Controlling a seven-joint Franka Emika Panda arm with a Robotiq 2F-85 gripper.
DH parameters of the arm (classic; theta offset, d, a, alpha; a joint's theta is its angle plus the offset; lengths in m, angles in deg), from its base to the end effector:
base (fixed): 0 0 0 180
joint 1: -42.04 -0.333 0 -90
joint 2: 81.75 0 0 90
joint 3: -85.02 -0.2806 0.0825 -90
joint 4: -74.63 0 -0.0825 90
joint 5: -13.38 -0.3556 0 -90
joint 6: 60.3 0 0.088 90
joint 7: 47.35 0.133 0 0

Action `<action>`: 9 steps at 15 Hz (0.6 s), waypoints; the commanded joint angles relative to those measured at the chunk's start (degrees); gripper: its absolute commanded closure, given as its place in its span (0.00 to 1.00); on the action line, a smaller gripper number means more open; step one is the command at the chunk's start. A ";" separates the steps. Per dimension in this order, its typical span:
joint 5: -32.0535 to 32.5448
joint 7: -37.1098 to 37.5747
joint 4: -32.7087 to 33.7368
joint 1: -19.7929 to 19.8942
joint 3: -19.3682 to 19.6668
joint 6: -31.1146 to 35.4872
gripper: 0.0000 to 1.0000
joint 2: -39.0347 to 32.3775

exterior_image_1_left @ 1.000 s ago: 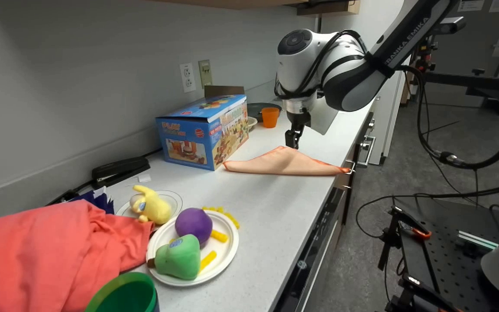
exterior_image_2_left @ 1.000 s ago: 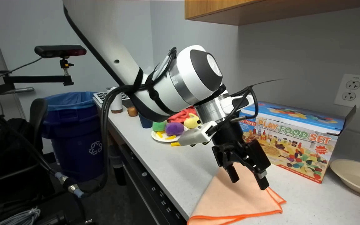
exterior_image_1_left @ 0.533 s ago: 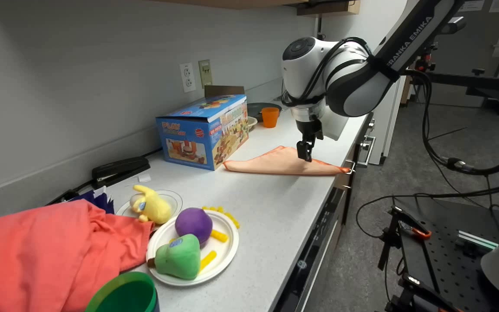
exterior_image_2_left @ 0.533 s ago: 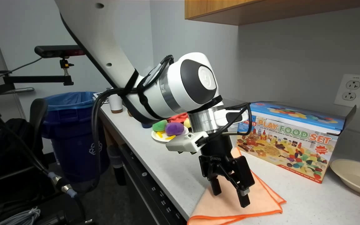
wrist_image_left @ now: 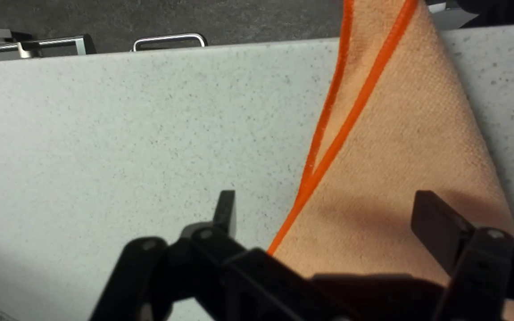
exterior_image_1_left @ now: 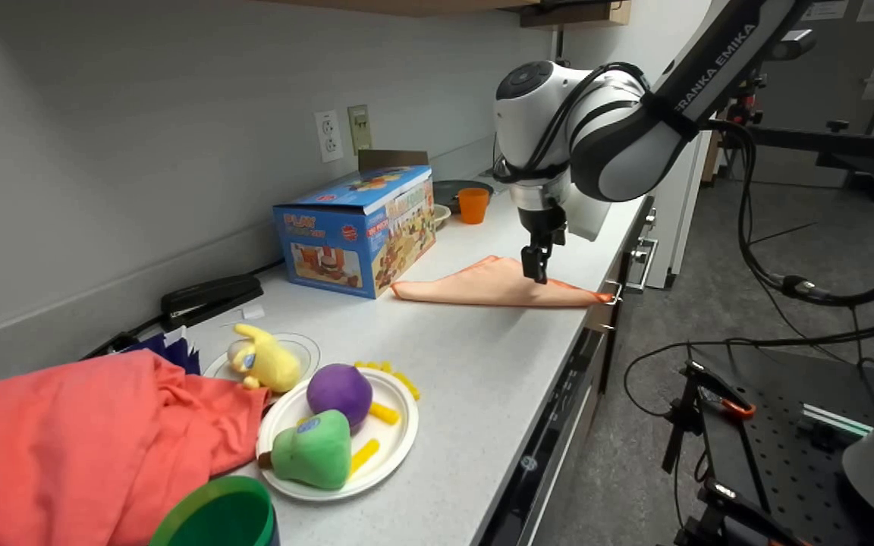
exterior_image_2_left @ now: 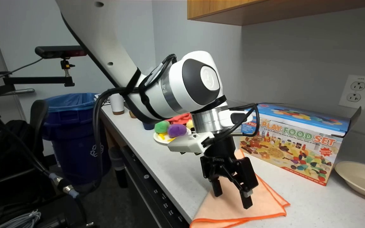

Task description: Fold the cloth on the counter

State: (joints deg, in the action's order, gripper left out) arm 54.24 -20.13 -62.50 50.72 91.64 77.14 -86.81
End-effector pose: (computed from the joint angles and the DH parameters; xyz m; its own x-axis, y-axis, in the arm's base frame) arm 0.4504 -0.1410 0.2392 0.9831 -0.1828 0.0117 -0.1681 -0.8750 0.4540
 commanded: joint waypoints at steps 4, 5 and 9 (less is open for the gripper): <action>-7.99 -12.25 -5.05 0.44 1.89 2.25 0.03 4.16; -8.64 -12.97 -5.46 0.46 2.08 1.95 0.02 4.04; -11.72 -16.52 -7.50 0.48 2.61 2.74 0.10 4.15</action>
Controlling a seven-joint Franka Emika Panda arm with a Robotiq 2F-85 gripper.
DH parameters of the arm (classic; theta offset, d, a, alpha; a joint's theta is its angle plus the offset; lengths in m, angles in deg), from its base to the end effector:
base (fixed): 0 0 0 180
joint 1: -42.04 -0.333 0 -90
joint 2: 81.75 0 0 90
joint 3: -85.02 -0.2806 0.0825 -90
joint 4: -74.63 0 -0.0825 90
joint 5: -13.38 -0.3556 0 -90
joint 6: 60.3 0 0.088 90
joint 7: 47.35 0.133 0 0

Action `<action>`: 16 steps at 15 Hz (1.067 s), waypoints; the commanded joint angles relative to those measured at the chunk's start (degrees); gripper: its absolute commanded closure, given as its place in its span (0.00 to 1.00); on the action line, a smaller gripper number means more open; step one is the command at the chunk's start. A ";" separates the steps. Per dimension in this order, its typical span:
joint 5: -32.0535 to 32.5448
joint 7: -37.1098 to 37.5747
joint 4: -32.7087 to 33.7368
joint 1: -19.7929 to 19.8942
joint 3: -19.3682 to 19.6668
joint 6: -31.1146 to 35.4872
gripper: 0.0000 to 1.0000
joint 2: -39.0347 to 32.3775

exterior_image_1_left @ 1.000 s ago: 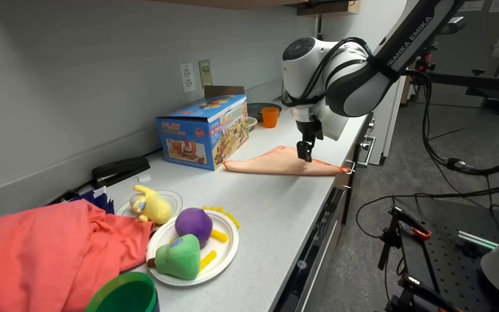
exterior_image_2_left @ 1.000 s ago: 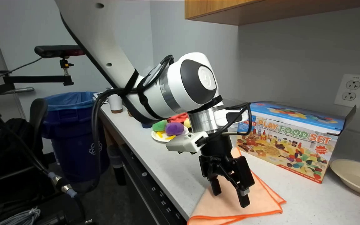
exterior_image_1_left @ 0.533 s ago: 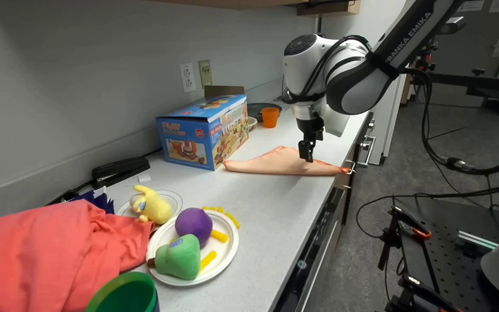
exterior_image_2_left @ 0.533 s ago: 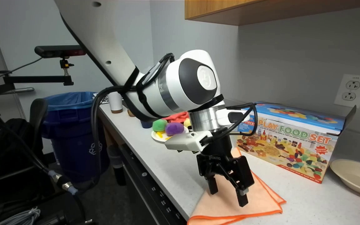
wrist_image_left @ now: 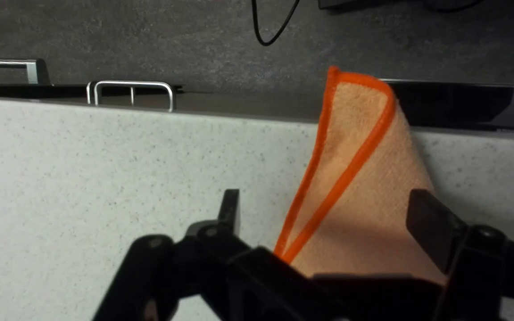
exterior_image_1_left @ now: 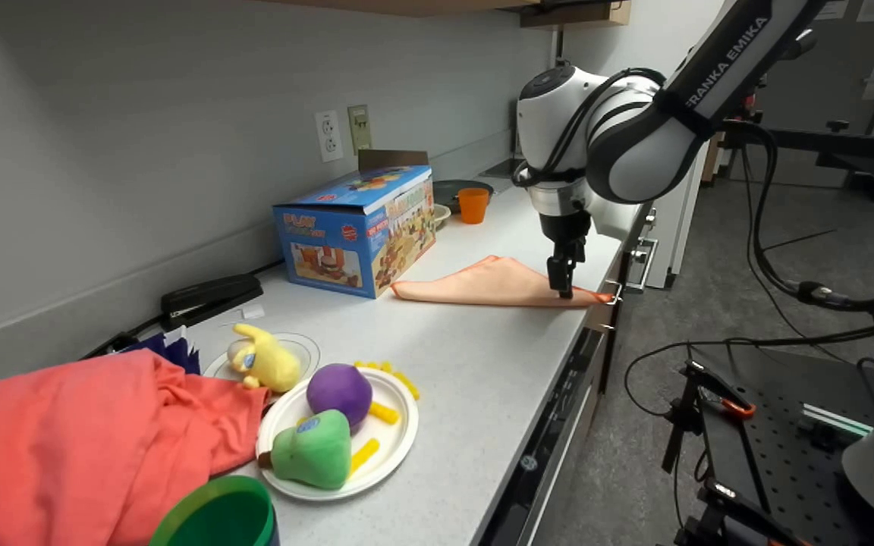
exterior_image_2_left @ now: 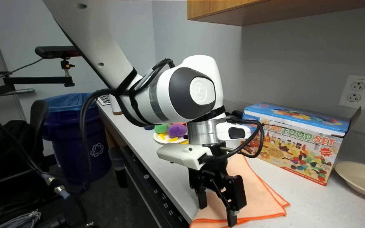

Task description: Fold the cloth on the counter

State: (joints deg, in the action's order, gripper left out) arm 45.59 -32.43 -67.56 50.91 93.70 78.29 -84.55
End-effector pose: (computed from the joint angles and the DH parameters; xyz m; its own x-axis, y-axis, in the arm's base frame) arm 0.4188 -0.1455 0.2256 0.9863 -0.1358 -0.0937 -0.0953 -0.9326 0.3481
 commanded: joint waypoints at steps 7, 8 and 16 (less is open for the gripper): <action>-6.25 -8.37 -4.66 0.60 0.98 1.56 0.25 2.94; -6.66 -8.77 -4.77 0.67 1.06 1.56 0.40 2.84; -13.83 -15.36 -4.97 0.80 1.33 2.04 0.99 2.37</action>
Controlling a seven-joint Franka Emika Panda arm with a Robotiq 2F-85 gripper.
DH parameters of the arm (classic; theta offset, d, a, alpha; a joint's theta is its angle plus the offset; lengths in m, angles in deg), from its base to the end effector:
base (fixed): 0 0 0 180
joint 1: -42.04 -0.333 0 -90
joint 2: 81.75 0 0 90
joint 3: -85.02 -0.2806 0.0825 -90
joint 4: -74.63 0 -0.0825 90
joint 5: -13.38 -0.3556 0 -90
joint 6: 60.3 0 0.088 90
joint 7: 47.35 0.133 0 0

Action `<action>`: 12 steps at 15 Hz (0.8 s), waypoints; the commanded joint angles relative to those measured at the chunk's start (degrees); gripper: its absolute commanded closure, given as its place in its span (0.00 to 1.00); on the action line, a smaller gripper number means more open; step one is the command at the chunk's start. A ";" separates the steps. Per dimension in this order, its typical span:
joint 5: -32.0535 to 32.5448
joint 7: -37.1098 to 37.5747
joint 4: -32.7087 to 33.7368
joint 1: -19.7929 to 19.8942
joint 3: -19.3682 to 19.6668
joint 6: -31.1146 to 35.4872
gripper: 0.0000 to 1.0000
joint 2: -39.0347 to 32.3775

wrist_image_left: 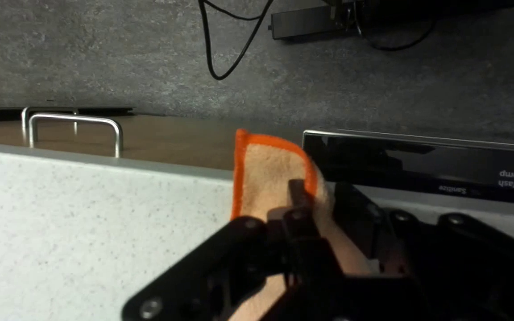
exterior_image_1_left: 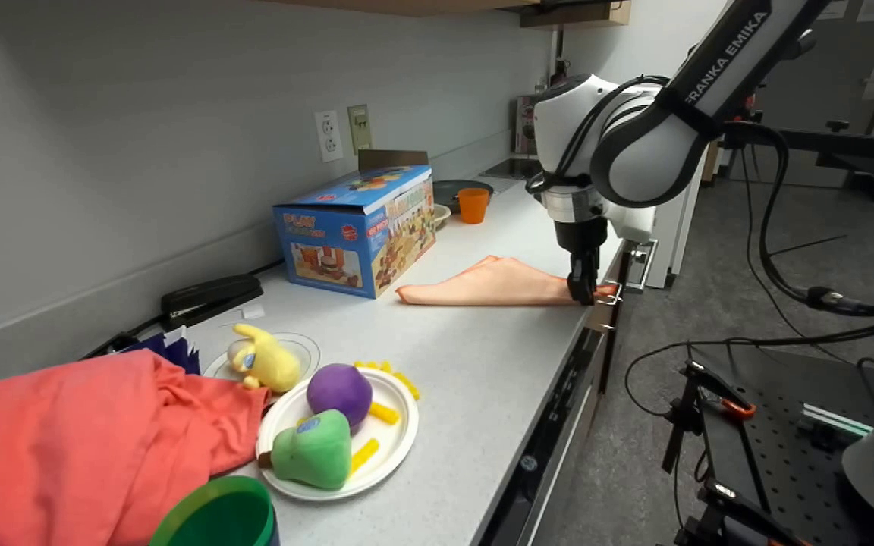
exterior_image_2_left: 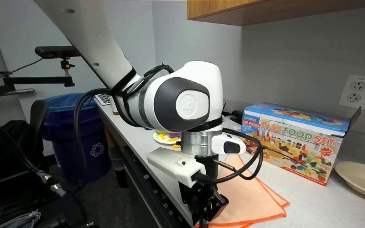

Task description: Fold the cloth on the counter

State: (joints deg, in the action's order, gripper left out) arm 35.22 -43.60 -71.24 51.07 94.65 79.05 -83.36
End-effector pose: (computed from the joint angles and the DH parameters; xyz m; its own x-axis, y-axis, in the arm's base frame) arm 0.3960 -0.1421 0.2125 0.9824 -0.0993 -0.1579 -0.0639 -0.9745 0.2153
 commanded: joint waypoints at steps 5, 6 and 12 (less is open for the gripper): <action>3.95 -1.45 -1.08 0.34 0.51 -2.26 0.99 2.70; 7.18 -0.40 -0.95 0.36 0.59 -3.48 1.00 3.09; 21.19 4.28 1.38 0.37 0.07 -8.74 0.99 5.87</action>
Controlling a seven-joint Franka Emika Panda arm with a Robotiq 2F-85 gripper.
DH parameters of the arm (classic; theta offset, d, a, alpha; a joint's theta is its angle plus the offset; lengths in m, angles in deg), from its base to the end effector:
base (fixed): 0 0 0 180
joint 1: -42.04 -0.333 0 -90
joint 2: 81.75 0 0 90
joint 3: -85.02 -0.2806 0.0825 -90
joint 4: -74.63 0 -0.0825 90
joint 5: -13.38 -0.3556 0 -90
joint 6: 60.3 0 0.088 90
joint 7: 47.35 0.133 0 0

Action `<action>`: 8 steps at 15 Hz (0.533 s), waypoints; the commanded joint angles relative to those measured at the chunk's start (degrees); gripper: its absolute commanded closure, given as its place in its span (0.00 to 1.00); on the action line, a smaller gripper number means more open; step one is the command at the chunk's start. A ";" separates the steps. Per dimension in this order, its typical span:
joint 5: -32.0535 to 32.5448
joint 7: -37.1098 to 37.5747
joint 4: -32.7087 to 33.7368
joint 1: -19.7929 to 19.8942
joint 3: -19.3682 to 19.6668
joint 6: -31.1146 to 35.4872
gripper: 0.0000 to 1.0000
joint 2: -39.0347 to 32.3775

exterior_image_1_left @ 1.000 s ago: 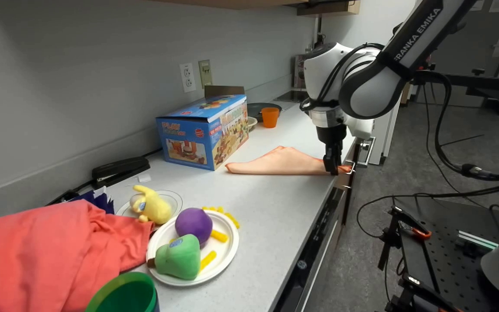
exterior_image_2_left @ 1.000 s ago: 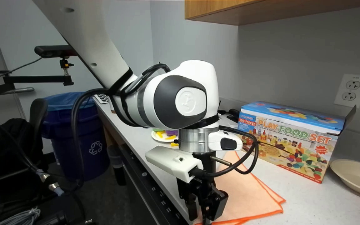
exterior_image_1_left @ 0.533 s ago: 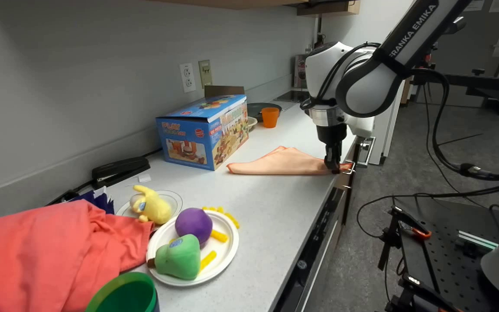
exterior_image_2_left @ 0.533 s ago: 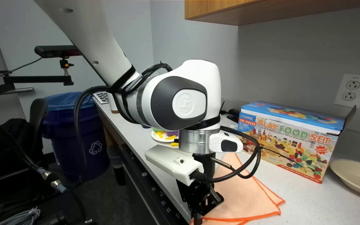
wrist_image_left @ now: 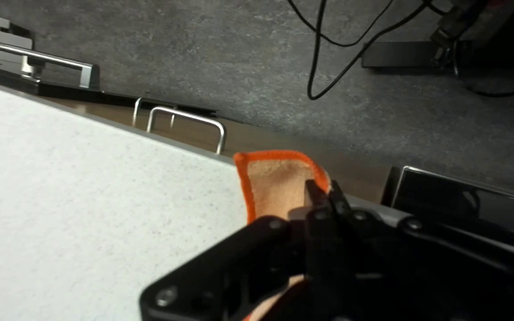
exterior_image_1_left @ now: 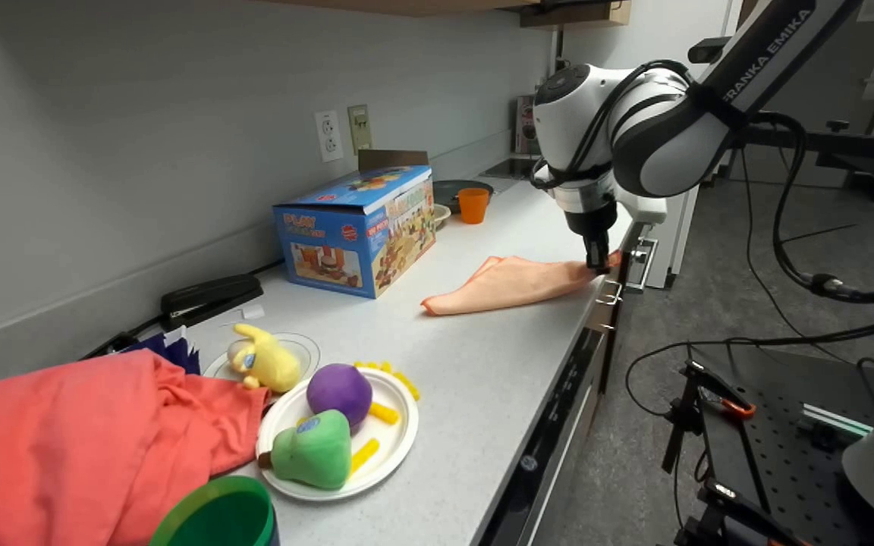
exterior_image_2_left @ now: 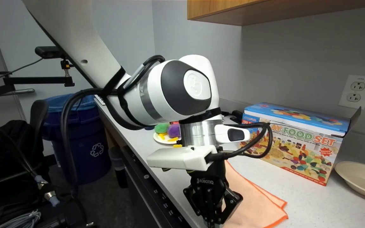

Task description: Fold the cloth on the counter

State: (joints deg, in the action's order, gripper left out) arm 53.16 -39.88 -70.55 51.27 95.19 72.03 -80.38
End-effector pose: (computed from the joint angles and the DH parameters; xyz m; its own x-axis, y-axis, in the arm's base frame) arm 0.3874 -0.1625 0.2344 0.9711 0.0061 -0.2384 0.1061 -0.9064 0.4088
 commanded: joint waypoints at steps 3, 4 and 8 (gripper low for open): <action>3.49 1.23 3.34 -0.06 -1.01 -0.89 0.99 3.18; 3.45 1.70 4.35 -0.11 -1.22 -0.54 0.99 3.00; 3.53 3.57 8.82 -0.92 -2.69 1.77 0.99 0.89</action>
State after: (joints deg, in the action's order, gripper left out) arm 55.51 -38.35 -64.47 51.07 93.55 72.55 -78.20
